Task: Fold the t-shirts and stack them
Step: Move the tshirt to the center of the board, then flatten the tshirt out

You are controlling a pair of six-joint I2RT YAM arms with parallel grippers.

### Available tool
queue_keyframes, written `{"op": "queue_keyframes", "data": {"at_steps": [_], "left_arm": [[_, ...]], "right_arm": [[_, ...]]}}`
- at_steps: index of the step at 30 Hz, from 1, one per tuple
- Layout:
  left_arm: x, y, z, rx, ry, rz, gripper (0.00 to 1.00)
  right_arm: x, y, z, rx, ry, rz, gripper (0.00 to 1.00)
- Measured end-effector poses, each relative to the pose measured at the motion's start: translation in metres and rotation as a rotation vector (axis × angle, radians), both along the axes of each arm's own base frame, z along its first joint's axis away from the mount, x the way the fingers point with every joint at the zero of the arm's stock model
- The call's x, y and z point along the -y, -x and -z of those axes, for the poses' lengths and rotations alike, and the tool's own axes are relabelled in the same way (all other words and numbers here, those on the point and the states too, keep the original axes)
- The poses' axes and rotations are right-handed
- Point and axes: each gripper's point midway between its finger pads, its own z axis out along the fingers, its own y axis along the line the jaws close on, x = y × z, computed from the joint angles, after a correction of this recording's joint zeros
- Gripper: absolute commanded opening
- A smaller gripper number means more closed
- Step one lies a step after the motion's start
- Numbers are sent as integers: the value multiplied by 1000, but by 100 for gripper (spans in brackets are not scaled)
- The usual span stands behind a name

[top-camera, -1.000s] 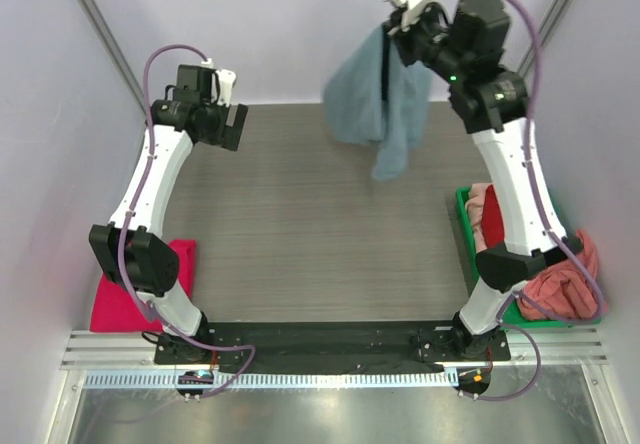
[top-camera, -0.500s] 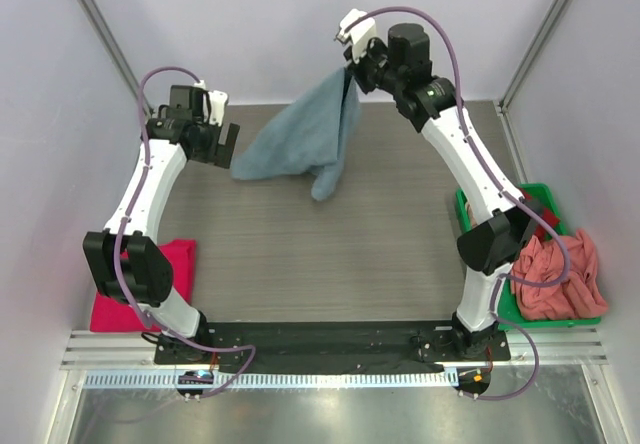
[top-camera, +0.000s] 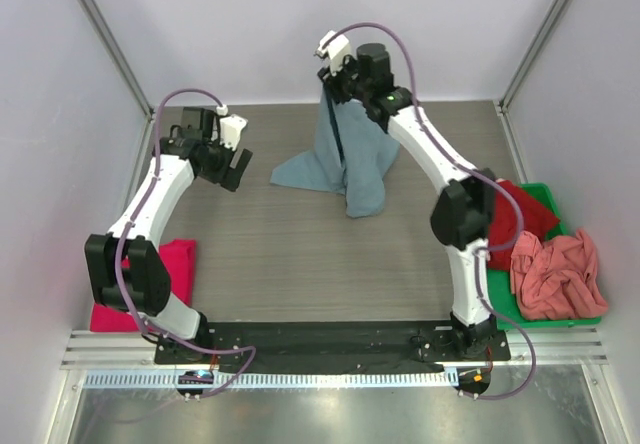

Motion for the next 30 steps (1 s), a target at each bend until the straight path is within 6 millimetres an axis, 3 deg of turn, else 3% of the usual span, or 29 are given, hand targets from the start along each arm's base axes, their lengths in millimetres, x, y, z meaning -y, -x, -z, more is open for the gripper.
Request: {"op": "queue_keyframes", "data": {"at_steps": [2,4,6,8,10,12,14,16,19,23,25,30], "left_arm": [[13,-3,-2,8,44,17,87],[18,-6,-5,23,56,24,87],[22,-10,-9,38,68,23,87],[27,-13,-10,48,73,27,87],[32,-15,-9,52,71,38,88],[36,-18,-4,45,64,49,87],[40,-19,4,26,61,56,87],[44,-23,10,8,62,55,87],[46,-29,16,-5,61,41,87],[44,-32,17,-1,44,32,87],[43,-33,16,3,34,26,87],[39,-34,15,9,16,13,87]], "right_arm": [[-6,-25,39,-49,34,29,60],[-2,-34,83,-128,82,60,61],[12,-22,120,-223,139,69,61],[34,13,149,-311,206,46,60],[56,57,161,-374,269,3,58],[82,106,160,-374,330,-50,56],[95,141,155,-340,372,-106,55],[95,169,151,-292,407,-177,55],[82,187,163,-215,456,-283,55],[67,204,209,-208,534,-398,54],[59,205,228,-211,565,-440,54],[51,195,253,-199,604,-473,53]]}}
